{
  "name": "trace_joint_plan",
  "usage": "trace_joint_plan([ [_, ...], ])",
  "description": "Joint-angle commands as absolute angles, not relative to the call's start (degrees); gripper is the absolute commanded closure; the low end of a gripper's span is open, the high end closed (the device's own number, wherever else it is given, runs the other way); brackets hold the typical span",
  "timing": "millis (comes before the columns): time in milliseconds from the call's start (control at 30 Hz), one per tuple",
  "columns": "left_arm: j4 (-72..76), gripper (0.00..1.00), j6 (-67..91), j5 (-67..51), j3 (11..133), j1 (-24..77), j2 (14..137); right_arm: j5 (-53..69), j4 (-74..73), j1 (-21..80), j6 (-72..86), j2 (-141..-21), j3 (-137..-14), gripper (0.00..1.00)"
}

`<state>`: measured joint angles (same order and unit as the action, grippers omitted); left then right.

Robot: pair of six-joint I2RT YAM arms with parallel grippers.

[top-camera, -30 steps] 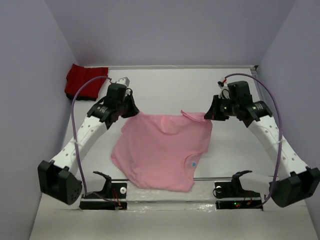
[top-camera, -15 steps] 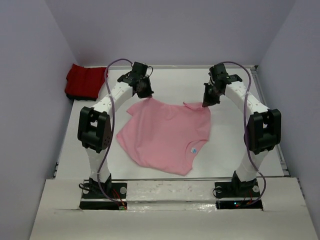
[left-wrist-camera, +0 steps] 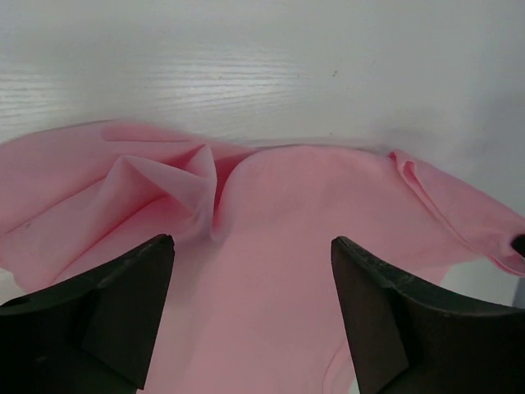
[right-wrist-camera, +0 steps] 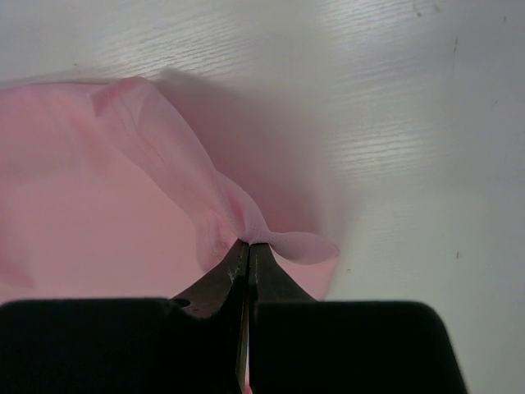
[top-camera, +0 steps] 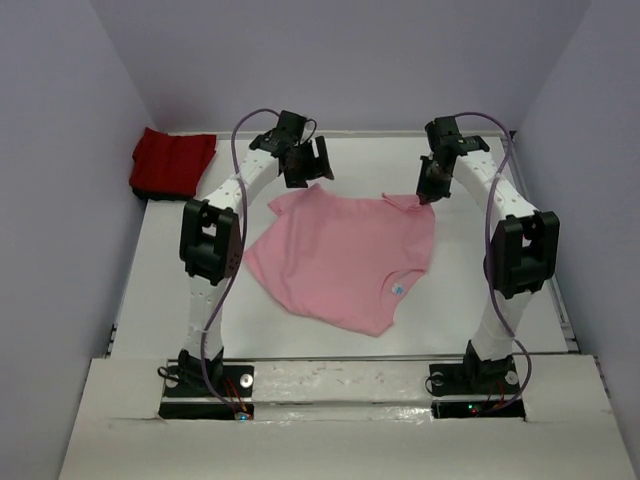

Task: Fold and stack the t-shirts
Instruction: Flatten out the tshirt

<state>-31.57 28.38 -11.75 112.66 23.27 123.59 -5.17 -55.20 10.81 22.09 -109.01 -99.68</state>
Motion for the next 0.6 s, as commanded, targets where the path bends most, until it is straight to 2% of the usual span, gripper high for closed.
trace_joint_plan([
  [0,-26.1,0.12,31.4,-24.3,110.6,18.7,120.3,-5.1,-57.4,9.8,22.3,-109.2,-102.0,1.00],
  [67,-13.5,0.08,38.4,-31.5,99.9,13.6,116.1,-4.2,-57.0,9.8,22.2,-109.2,-101.3,1.00],
  [133,-7.8,0.07,42.4,-33.7,95.3,10.1,113.9,-3.2,-56.0,9.3,22.5,-108.7,-99.9,1.00],
  [267,-9.4,0.06,42.3,-33.1,94.0,5.2,112.2,-1.4,-53.6,9.3,23.0,-107.8,-96.5,1.00],
  [567,-4.9,0.06,48.5,-37.9,87.5,2.2,112.2,-1.0,-51.2,9.3,23.0,-107.3,-94.7,1.00],
])
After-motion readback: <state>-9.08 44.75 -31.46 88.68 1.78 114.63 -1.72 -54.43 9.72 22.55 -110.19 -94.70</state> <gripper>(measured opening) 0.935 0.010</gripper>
